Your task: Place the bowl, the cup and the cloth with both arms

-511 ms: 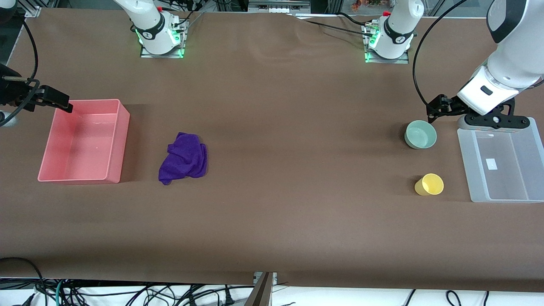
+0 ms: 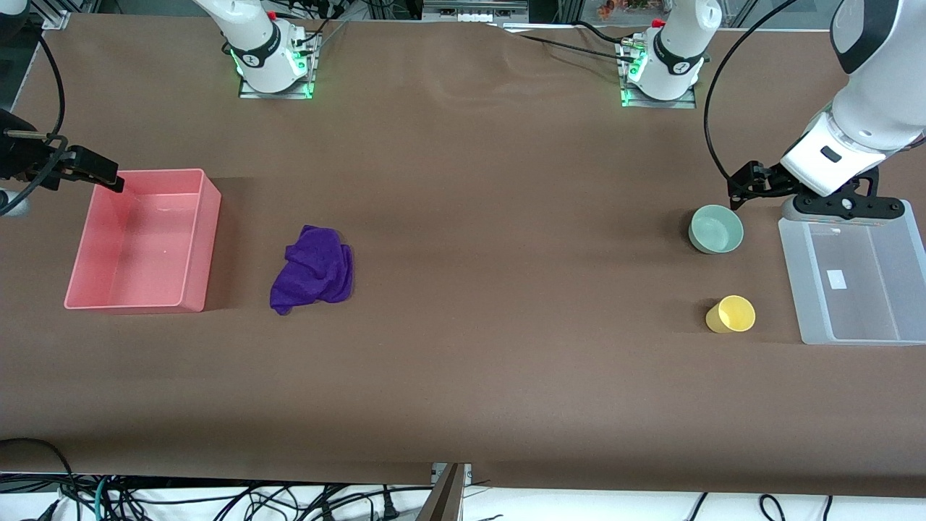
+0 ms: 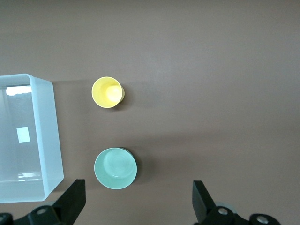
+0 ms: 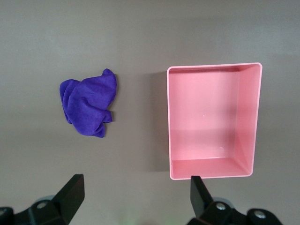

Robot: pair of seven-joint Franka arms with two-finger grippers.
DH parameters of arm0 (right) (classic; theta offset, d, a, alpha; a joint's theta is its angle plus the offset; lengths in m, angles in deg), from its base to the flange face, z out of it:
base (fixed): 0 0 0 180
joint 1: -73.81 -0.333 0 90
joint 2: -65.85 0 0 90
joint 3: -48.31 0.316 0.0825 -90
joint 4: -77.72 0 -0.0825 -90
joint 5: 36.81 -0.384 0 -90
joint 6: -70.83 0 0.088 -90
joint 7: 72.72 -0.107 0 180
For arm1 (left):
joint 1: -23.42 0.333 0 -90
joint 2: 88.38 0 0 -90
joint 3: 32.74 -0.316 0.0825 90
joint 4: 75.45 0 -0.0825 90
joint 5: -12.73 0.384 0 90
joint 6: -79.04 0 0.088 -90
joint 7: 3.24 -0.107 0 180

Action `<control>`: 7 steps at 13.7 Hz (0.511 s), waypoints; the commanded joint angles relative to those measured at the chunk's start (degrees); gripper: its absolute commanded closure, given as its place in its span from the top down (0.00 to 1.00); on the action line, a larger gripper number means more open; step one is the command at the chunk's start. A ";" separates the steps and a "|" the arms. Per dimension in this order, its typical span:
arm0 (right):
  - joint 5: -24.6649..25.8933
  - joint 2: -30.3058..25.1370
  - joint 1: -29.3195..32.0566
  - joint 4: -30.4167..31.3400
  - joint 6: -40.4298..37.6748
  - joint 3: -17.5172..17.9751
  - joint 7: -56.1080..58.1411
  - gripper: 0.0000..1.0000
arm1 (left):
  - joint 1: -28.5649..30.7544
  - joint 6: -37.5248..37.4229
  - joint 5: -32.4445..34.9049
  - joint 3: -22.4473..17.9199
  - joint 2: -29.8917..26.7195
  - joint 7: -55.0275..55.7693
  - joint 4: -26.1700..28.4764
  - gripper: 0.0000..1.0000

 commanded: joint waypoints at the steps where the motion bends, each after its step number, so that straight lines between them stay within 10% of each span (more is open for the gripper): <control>1: -0.94 0.17 0.05 -0.62 0.06 -0.32 1.06 1.00 | 0.07 -1.45 0.23 -0.15 -0.02 -0.28 -0.57 1.00; 7: -0.94 0.17 0.05 -0.62 0.23 -0.24 1.06 1.00 | 0.24 -7.17 0.40 -0.33 0.69 -8.43 -0.57 1.00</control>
